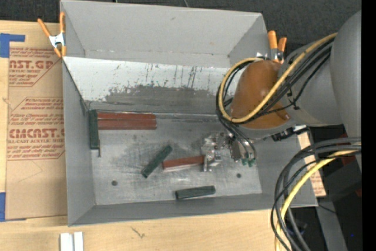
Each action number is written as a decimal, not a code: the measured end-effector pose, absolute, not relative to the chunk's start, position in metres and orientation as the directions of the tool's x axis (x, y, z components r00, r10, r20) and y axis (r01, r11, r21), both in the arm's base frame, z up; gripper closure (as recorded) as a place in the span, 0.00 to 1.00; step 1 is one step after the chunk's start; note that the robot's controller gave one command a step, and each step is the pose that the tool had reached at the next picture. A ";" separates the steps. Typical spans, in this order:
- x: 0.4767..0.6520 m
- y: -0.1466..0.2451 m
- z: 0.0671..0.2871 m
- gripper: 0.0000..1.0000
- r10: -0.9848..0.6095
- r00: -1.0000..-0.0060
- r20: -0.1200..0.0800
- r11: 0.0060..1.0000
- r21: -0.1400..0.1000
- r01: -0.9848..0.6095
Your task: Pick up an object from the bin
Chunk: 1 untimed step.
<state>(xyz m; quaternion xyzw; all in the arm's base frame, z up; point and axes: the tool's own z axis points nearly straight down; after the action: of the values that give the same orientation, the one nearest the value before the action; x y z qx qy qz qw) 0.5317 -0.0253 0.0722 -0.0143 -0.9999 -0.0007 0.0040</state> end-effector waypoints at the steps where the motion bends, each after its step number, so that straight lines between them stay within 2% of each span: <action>1: 0.532 -0.025 0.072 1.00 0.029 -1.000 0.008 1.000 0.001 0.029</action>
Offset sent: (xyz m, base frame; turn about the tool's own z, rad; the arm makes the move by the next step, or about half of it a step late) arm 0.0159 0.0082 0.1540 -0.1065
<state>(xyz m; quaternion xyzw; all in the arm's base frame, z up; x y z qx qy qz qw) 0.5318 -0.0253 0.0722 -0.0143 -0.9999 -0.0006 0.0039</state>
